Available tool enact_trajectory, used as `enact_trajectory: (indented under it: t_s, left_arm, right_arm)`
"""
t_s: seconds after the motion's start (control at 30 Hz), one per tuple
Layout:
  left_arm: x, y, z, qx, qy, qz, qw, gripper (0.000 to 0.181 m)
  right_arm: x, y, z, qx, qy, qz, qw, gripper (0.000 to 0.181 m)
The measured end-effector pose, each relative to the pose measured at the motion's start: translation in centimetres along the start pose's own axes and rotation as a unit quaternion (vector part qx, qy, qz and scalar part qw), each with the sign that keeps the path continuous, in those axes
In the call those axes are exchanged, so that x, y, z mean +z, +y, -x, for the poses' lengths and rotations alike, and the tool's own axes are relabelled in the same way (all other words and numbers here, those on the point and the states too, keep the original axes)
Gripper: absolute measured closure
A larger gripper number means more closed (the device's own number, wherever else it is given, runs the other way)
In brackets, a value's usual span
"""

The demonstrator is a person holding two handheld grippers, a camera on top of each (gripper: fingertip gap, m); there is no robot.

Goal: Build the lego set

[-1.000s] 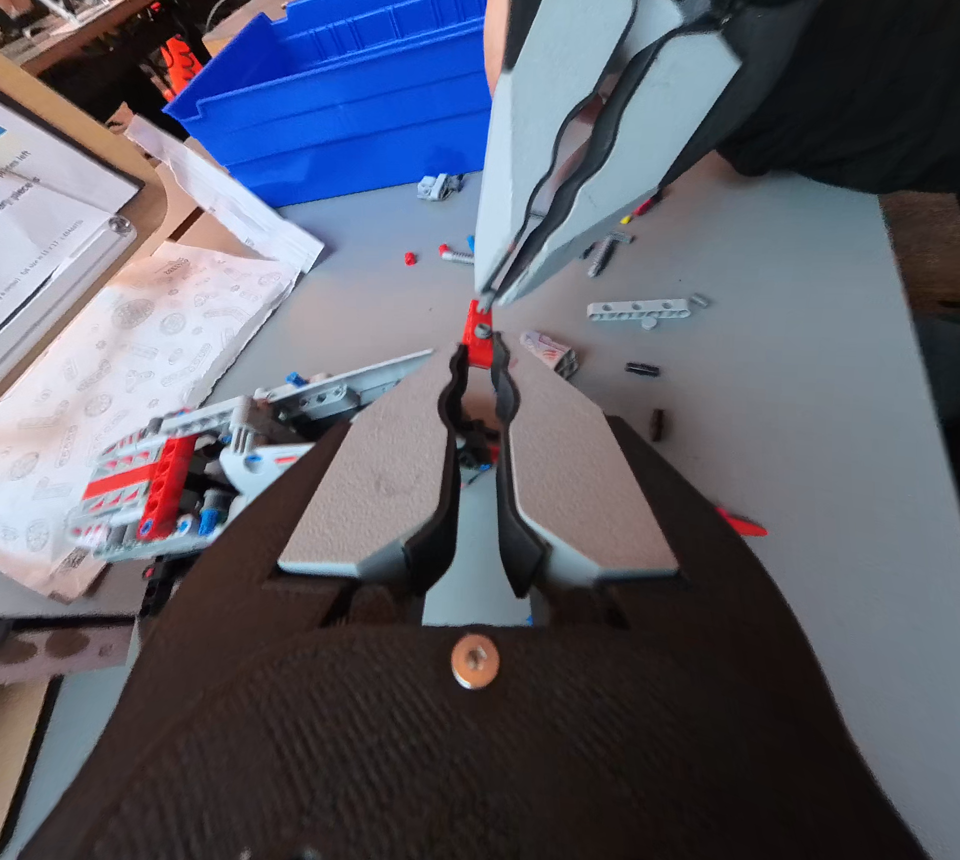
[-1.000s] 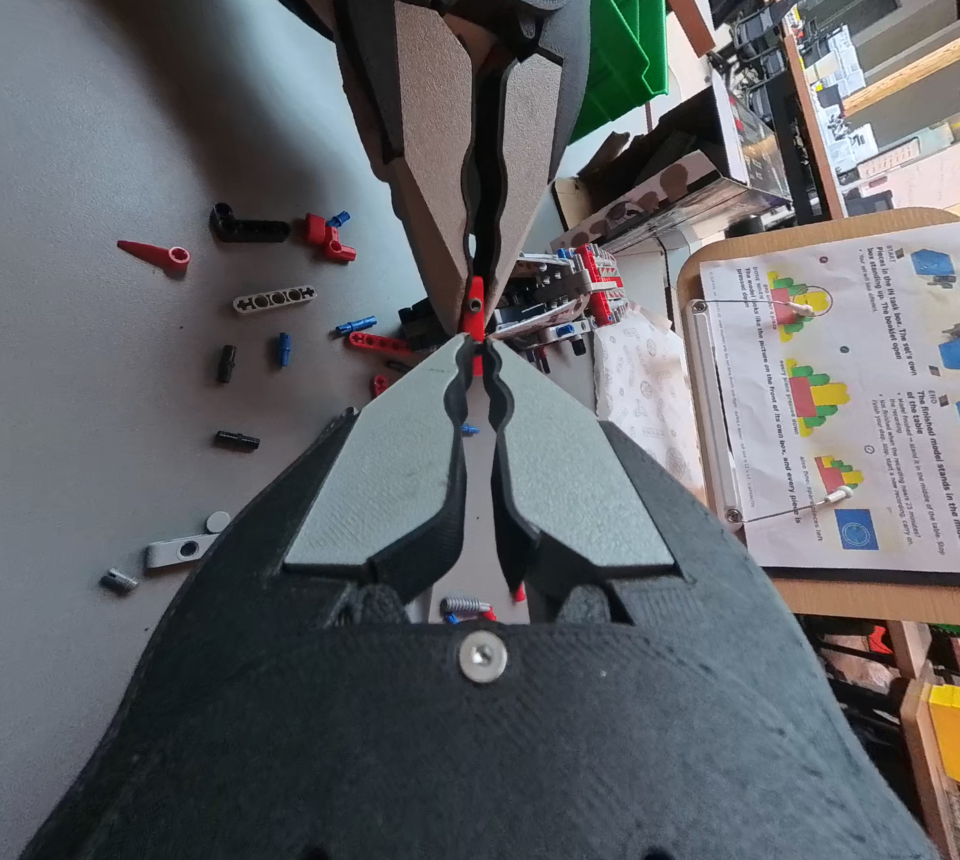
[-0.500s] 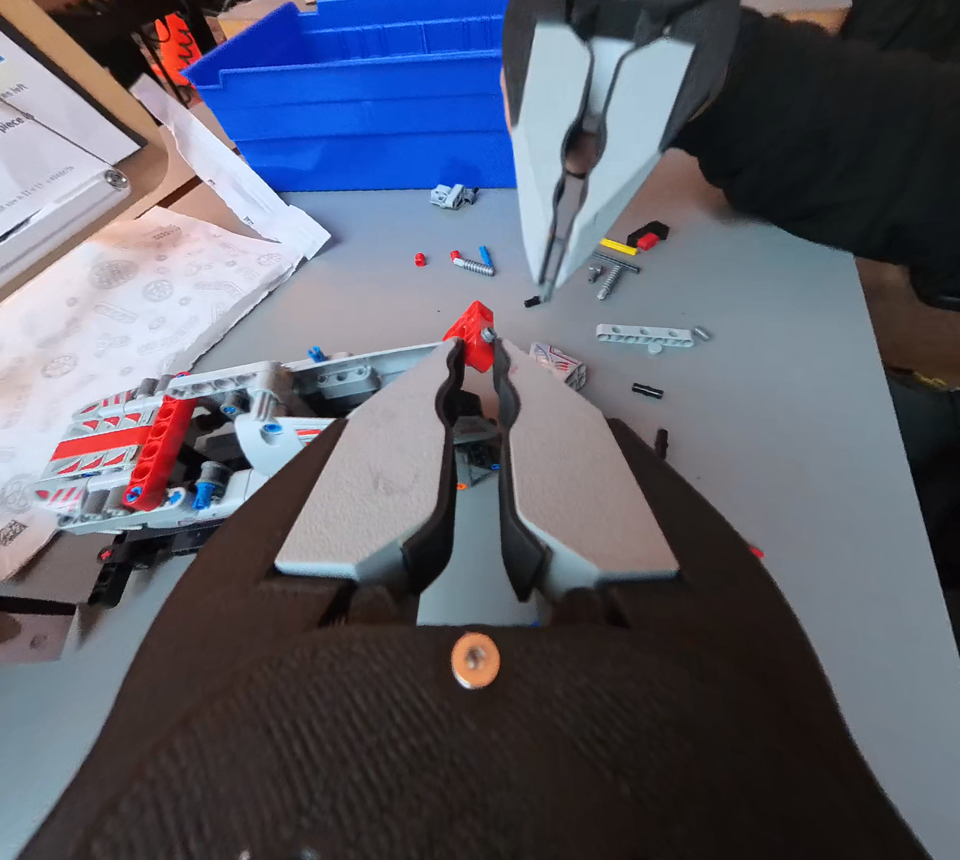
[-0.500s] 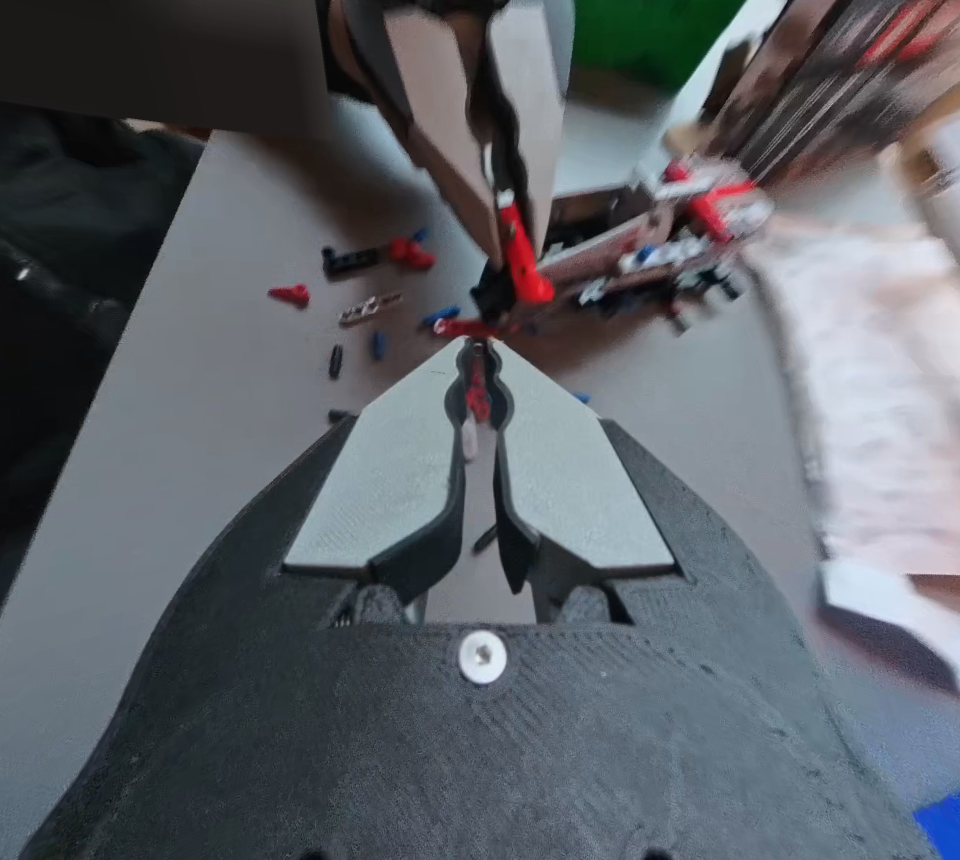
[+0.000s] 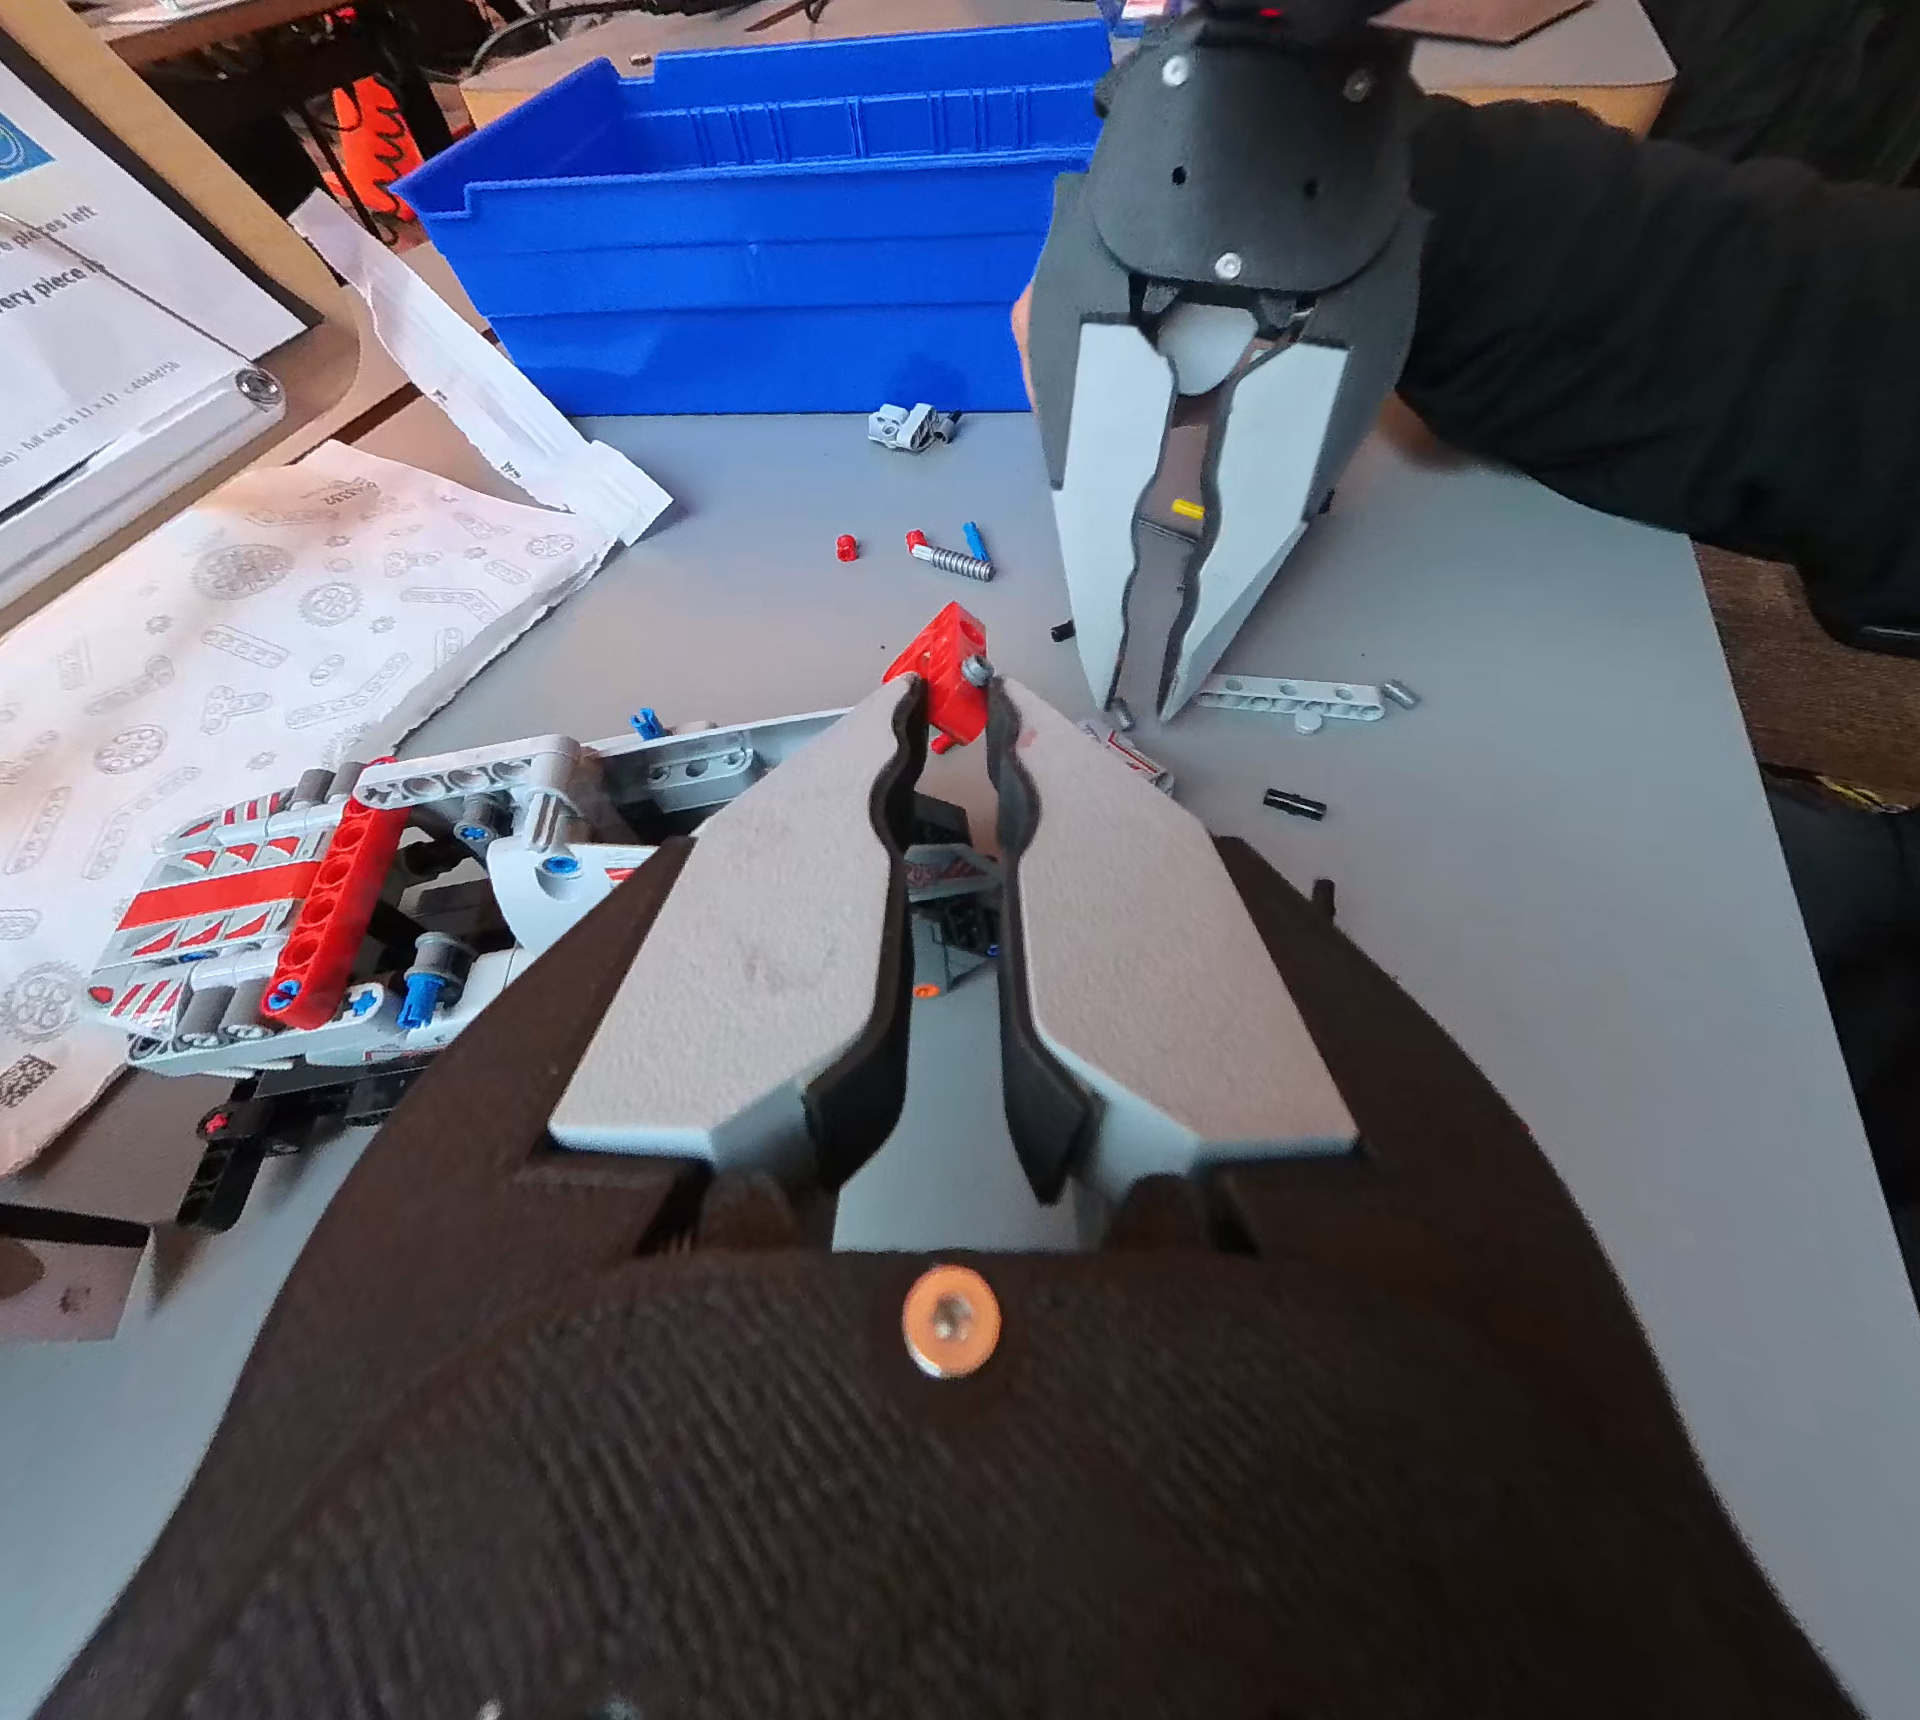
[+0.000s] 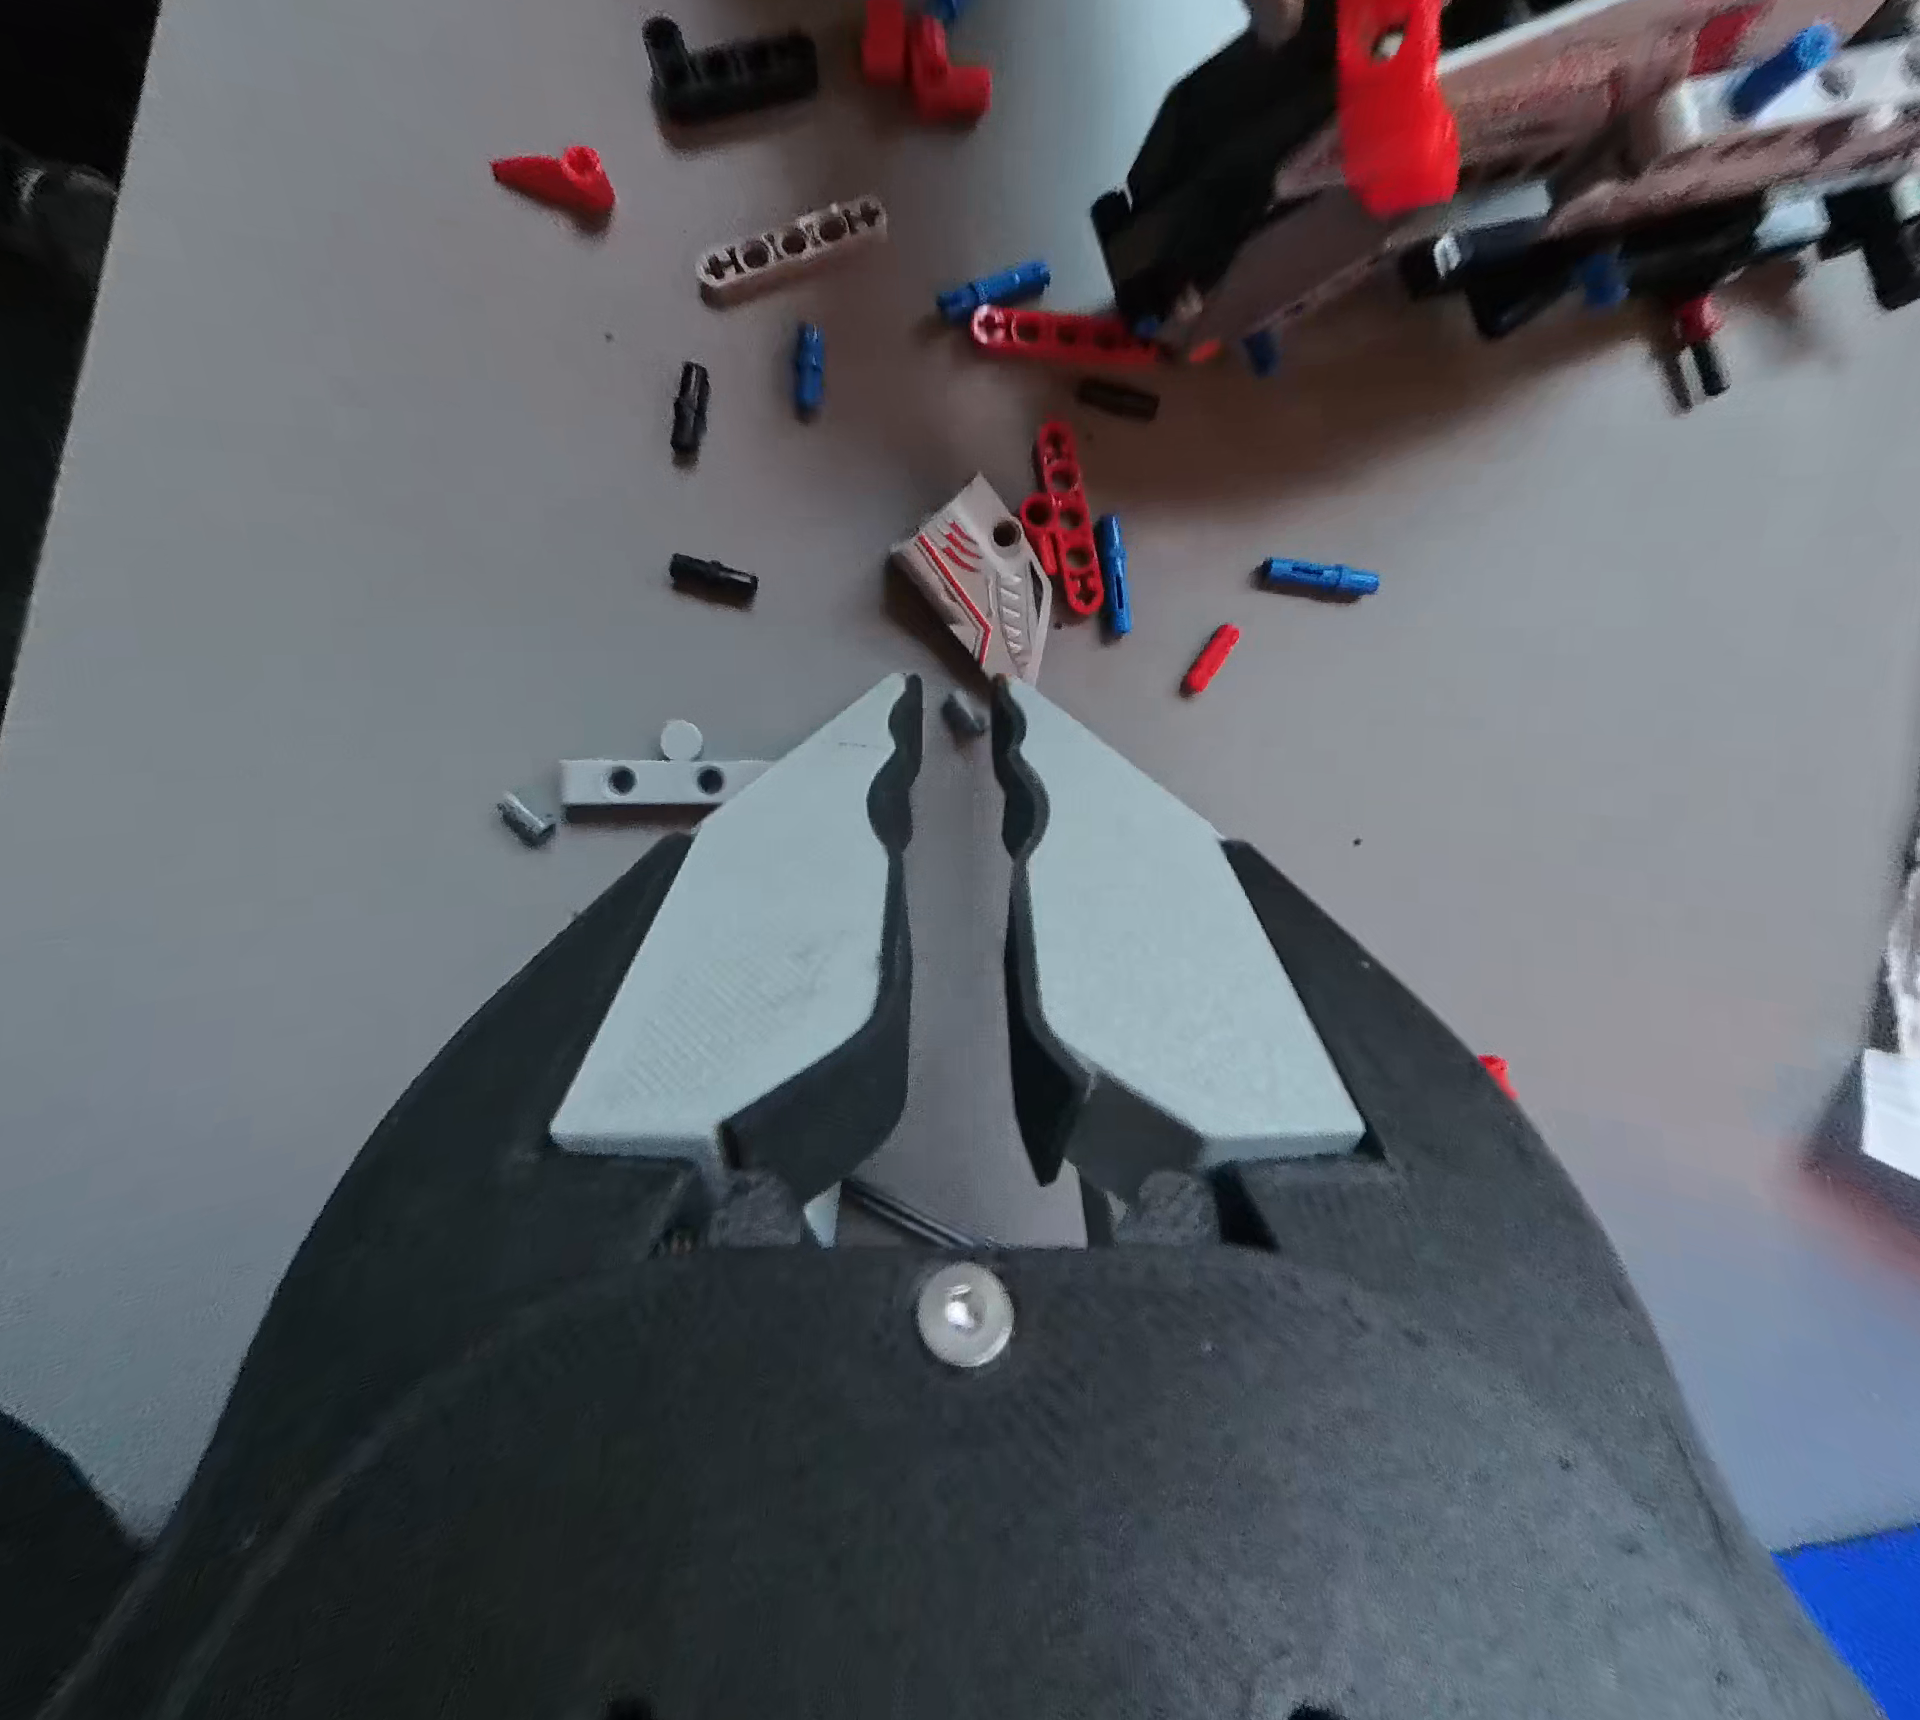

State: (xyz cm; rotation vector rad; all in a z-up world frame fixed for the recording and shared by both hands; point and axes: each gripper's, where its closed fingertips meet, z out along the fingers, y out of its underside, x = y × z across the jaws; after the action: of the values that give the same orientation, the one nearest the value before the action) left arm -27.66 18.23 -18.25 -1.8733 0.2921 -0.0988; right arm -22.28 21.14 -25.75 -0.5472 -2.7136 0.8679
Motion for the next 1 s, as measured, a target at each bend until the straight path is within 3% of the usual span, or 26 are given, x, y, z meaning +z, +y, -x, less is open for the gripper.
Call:
enact_trajectory:
  t_s: [0.17, 0.47, 0.67, 0.7, 1.0]
  left_arm:
    - [0.1, 0.2, -0.1, 0.002, 0.002, 0.004, 1.000, 0.173]
    - [0.3, 0.0, -0.9, -0.005, 0.024, -0.004, 1.000, 0.173]
    - [0.3, -0.5, -1.7, -0.033, 0.058, -0.022, 0.998, 0.173]
    - [0.2, -0.7, -1.7, -0.040, 0.062, -0.026, 0.997, 0.173]
    - [-0.4, -1.1, -0.3, -0.072, 0.048, -0.046, 0.995, 0.175]
  right_arm:
    - [0.1, 0.0, -0.4, -0.008, 0.017, 0.009, 1.000, 0.171]
    - [-3.8, -6.4, -3.2, 0.003, 0.119, -0.177, 0.977, 0.154]
    - [-2.8, -7.8, -3.1, -0.070, 0.183, -0.155, 0.968, 0.171]
    - [-2.8, -7.9, -3.2, -0.068, 0.189, -0.157, 0.967, 0.177]
    - [-3.3, -8.5, -4.6, 0.027, 0.180, -0.204, 0.962, 0.177]
